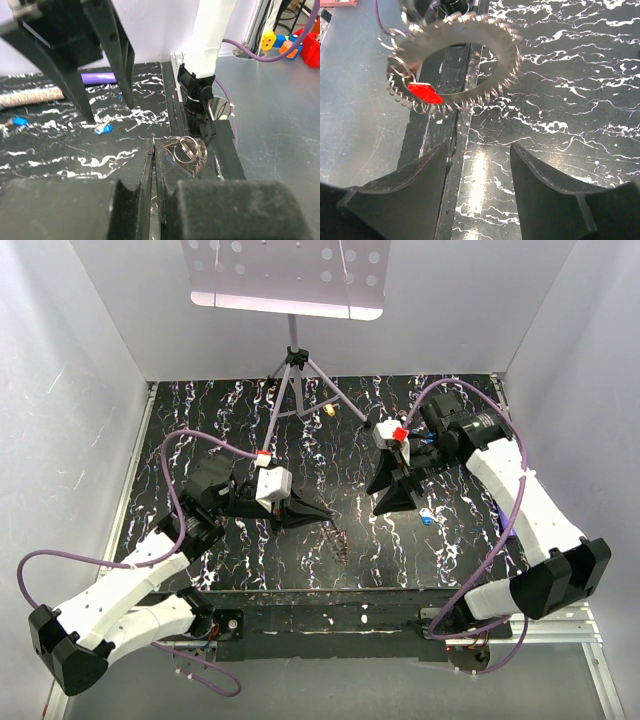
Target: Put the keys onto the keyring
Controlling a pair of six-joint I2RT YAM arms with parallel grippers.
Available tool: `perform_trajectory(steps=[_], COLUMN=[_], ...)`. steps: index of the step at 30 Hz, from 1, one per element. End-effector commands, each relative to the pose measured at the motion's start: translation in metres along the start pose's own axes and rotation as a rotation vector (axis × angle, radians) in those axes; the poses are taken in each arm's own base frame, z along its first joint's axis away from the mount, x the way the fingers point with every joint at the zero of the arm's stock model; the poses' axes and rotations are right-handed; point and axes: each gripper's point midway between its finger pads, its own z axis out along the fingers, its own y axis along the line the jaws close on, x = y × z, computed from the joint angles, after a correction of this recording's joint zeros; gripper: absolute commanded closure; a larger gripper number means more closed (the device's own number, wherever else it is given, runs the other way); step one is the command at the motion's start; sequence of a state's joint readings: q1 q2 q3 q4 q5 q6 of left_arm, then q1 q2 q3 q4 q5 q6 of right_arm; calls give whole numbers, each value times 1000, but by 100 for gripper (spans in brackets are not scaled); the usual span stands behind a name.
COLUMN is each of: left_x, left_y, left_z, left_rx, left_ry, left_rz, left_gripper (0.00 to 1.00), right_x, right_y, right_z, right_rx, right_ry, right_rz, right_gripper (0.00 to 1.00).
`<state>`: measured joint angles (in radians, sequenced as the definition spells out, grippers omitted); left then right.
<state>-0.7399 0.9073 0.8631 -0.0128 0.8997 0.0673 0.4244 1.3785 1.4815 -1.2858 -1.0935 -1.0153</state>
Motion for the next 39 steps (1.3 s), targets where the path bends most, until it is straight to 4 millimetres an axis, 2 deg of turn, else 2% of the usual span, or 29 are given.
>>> perform_trajectory(steps=[1,9,14,17,20,23,27,29,33,36,39], left_x=[-27,-18,-2,9,24,35,31,34,35,35,41], left_y=[-3,3,14,18,24,29,28,29,26,29,31], left_z=[1,4,1,1,2,4,2,1,-1,-5,-6], left_rx=[40,64,28,19,13,-3,-7,-23,-19,-48,-59], left_ry=[-89,-85,-77,-78,-56,-50,-32,-21,-5,8,23], left_rz=[165,218,215,192,154,112,75,67,64,96,102], left_gripper=[100,100,100,100,100,100,100,100,100,100,100], right_x=[1,12,31,41,51,76,125,141,158,183,201], right_y=[-2,-22,-33,-34,-40,-49,-58,-77,-100,-119,-131], right_z=[-3,-8,-17,-28,-50,-71,-86,-101,-124,-130,-129], right_rx=[-6,44,142,229,365,515,657,779,833,866,860], right_ry=[10,42,105,119,79,72,119,92,10,23,34], right_rz=[10,65,111,134,185,299,485,619,817,961,1054], right_gripper=[39,40,40,40,40,39,38,38,41,43,50])
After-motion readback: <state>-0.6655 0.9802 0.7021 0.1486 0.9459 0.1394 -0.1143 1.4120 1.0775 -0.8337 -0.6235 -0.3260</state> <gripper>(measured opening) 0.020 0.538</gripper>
